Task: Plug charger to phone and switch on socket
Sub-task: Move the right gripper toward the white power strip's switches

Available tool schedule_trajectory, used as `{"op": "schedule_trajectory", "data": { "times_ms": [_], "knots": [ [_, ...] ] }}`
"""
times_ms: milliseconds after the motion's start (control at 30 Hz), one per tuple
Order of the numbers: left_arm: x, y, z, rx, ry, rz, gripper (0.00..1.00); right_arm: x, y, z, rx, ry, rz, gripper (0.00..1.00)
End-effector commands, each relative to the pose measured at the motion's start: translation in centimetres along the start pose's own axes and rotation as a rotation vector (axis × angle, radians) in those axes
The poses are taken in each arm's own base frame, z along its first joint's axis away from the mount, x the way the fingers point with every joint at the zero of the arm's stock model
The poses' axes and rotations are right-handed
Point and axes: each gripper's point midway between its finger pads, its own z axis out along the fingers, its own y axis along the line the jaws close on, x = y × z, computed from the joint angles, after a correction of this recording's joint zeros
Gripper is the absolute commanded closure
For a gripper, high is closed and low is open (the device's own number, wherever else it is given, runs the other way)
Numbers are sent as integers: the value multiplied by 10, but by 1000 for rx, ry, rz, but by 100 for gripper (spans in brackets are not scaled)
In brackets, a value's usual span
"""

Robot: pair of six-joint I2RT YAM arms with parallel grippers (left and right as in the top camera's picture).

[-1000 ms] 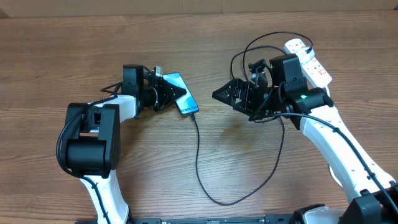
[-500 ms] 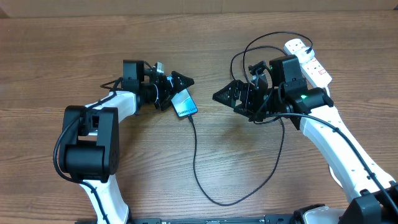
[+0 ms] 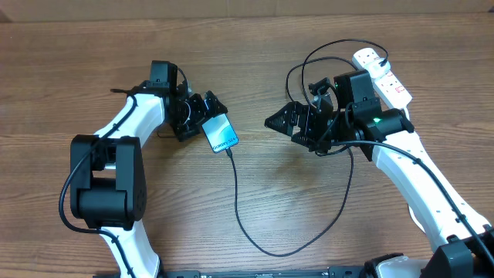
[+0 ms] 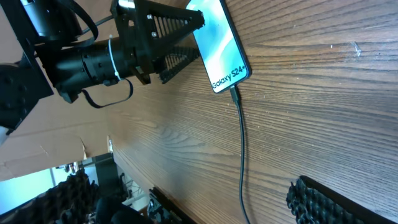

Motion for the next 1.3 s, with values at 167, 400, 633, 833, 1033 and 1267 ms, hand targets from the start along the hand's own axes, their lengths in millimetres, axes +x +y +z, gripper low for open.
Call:
{"op": "schedule_trajectory", "data": {
  "times_ms": [167,400,633,833,1033,1267],
  "knots": [
    [-21,27,-29,-251,-67,60,0,-7,-17,-17,113,-22,-85,4],
    [-34,-58,-189,-257,-540,302,0,-62,-44,-133,589,-190,-78,5],
    [15,-95,-269,-215,-715,435,0,-153,-113,-206,903,-436,40,0],
    [34,-70,-256,-288,-596,408,0,-216,-137,-254,962,-724,42,0],
    [35,-65,-249,-307,-565,401,0,-248,-182,-258,1035,-716,-51,0],
    [36,-64,-249,-310,-561,400,0,-257,-270,-236,1081,-625,50,0]
  ]
}}
